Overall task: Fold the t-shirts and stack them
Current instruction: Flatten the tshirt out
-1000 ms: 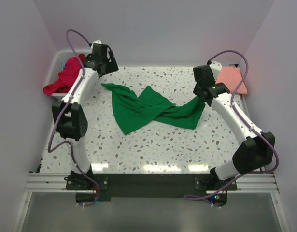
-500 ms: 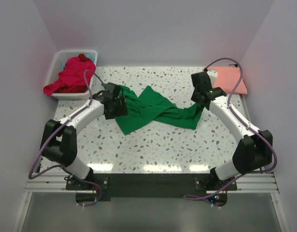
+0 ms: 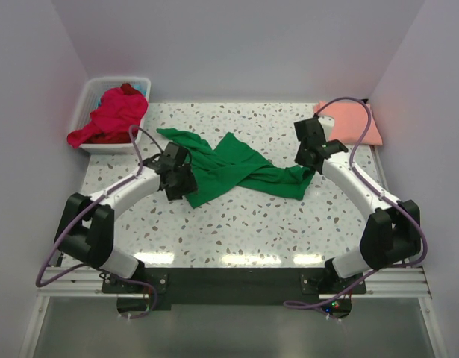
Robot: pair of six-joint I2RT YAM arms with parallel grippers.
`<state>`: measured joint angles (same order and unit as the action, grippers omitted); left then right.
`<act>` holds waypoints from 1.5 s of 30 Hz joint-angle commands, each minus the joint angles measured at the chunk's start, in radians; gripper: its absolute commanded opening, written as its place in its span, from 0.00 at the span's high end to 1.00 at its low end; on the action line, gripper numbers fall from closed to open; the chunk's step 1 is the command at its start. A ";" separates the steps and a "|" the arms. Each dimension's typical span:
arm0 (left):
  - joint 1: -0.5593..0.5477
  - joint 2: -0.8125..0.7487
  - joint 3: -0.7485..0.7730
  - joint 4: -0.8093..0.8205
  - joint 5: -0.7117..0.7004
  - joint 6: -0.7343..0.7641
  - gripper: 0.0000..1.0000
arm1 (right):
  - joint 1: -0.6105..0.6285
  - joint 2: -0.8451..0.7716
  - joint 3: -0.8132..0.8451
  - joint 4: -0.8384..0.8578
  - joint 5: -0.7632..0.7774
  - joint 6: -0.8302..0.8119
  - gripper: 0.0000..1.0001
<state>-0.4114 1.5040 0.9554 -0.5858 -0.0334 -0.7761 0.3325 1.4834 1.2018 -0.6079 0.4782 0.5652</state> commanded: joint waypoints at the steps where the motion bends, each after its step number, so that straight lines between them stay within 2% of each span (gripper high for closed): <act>1: -0.052 0.008 0.026 -0.017 0.000 -0.063 0.39 | -0.001 -0.046 -0.007 0.014 -0.003 0.016 1.00; 13: -0.113 0.087 0.046 -0.083 -0.068 -0.129 0.44 | -0.003 -0.058 -0.050 0.039 -0.012 0.027 1.00; 24: -0.115 0.157 0.082 -0.011 -0.076 -0.106 0.44 | -0.001 -0.046 -0.036 0.036 -0.007 0.027 1.00; 31: -0.115 0.183 0.079 -0.028 -0.098 -0.106 0.46 | -0.003 -0.038 -0.018 0.023 0.003 0.024 1.00; 34: -0.115 0.185 0.074 -0.040 -0.108 -0.107 0.54 | -0.003 -0.038 -0.024 0.023 0.005 0.027 1.00; 38: -0.115 0.180 0.069 -0.045 -0.112 -0.103 0.78 | -0.003 -0.041 -0.033 0.023 0.008 0.032 1.00; 41: -0.116 0.183 0.069 -0.039 -0.108 -0.095 0.87 | -0.003 -0.048 -0.038 0.025 0.011 0.035 1.00; 45: -0.116 0.188 0.066 -0.034 -0.106 -0.088 0.95 | -0.001 -0.057 -0.041 0.023 0.013 0.035 1.00</act>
<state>-0.5198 1.6852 1.0061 -0.6231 -0.1242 -0.8719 0.3325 1.4570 1.1442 -0.5987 0.4717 0.5823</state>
